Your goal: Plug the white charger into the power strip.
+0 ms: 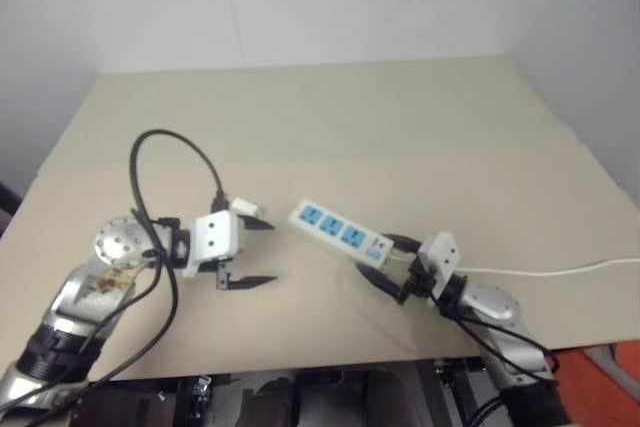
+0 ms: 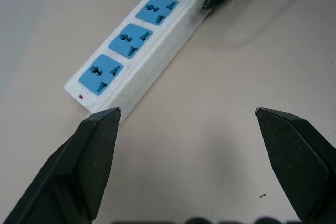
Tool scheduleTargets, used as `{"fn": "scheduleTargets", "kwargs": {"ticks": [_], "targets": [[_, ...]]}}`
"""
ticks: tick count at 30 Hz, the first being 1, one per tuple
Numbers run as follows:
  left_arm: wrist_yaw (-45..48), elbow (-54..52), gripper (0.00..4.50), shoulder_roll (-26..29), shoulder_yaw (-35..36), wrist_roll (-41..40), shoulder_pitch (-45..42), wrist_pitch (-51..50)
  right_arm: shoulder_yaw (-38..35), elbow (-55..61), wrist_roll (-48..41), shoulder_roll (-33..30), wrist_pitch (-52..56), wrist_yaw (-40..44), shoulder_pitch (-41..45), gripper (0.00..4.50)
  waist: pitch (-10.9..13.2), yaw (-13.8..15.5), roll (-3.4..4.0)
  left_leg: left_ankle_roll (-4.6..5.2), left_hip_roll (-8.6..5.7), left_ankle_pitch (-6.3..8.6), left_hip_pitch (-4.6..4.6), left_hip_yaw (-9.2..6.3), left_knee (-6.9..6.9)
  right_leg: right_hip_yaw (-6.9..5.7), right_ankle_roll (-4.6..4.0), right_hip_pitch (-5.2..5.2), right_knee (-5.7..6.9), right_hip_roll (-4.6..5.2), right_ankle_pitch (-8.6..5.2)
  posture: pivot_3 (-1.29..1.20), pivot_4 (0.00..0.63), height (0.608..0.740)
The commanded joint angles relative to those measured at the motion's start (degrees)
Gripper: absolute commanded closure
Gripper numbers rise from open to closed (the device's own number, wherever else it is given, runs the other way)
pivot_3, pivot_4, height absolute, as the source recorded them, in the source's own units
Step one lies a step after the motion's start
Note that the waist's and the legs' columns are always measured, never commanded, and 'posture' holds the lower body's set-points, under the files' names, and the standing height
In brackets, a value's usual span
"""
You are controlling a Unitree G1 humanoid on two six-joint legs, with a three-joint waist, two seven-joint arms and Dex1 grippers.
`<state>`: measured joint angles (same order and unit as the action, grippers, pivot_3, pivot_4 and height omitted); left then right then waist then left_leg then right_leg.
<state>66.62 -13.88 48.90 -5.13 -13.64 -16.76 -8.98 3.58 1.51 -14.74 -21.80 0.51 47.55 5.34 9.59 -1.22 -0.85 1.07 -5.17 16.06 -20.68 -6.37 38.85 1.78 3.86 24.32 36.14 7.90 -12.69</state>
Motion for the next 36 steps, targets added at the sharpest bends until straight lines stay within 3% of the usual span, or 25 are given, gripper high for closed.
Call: {"fn": "scheduleTargets", "kwargs": {"ticks": [1, 6, 11, 18, 25, 32, 36], "targets": [[-0.75, -2.11, 0.0, 0.19, 1.27, -0.48, 0.34, -0.04, 1.1, -0.18, -0.08, 0.39, -1.67, 0.96, 0.81, 0.04, 0.0, -0.01, 0.0, -0.02, 0.03, 0.02, 0.04, 0.03, 0.0, 0.05, 0.0, 0.0, 0.0, -0.04, 0.0, 0.0, 0.15, 0.74], [-1.2, -2.5, 0.0, 0.24, 1.27, -0.49, 1.06, -0.04, 1.17, -1.43, -0.31, 0.06, -1.26, 1.47, 1.29, 0.04, -0.01, 0.01, -0.02, 0.0, 0.13, 0.19, 0.19, 0.21, 0.01, 0.34, -0.02, -0.03, 0.0, -0.26, 0.01, 0.0, 0.15, 0.74], [-1.44, -2.31, 0.0, 0.13, 1.22, -0.45, 1.12, 0.0, 1.39, -2.17, -0.55, 0.04, -1.21, 2.43, 1.42, 1.1, -0.03, 0.01, -0.04, 0.0, 0.18, 0.24, 0.34, 0.3, 0.0, 0.45, -0.05, -0.1, 0.0, -0.34, 0.03, 0.0, 0.15, 0.74], [-1.1, -1.97, 0.0, 0.07, 1.26, -0.79, -0.01, -0.01, 1.68, 0.44, -0.06, -0.31, -1.71, 2.5, 0.12, 1.09, -0.03, 0.03, -0.05, -0.02, 0.22, 0.28, 0.34, 0.35, 0.0, 0.5, -0.05, -0.07, -0.01, -0.39, 0.03, 0.0, 0.15, 0.74], [0.69, 1.22, 0.0, 0.65, 2.21, -1.86, -6.31, -0.08, 1.32, 2.11, -4.96, -3.21, -3.29, 10.93, -1.52, 1.09, -0.03, 0.02, -0.07, -0.02, 0.22, 0.29, 0.34, 0.37, 0.01, 0.5, -0.06, -0.1, -0.03, -0.39, 0.04, 0.0, 0.15, 0.74], [10.89, 14.09, 0.0, 1.97, -4.88, 3.51, -19.47, 3.33, 5.85, -8.58, -5.67, -3.64, -6.4, 26.07, 7.67, 1.09, -0.01, -1.06, -0.12, -0.01, 0.2, 0.29, 0.37, 0.43, 0.02, 0.5, -0.11, -0.1, -0.03, -0.49, 0.07, 0.0, 0.15, 0.74], [17.16, 24.42, 0.0, 2.57, -10.3, 10.27, -28.66, 10.87, 8.02, -16.37, -3.08, -1.37, -10.46, 29.05, 13.09, 1.09, 0.02, -1.54, -0.21, -0.02, 0.2, 0.29, 0.36, 0.46, 0.05, 0.51, -0.11, -0.09, -0.03, -0.52, 0.08, 0.0, 0.15, 0.74]]}}
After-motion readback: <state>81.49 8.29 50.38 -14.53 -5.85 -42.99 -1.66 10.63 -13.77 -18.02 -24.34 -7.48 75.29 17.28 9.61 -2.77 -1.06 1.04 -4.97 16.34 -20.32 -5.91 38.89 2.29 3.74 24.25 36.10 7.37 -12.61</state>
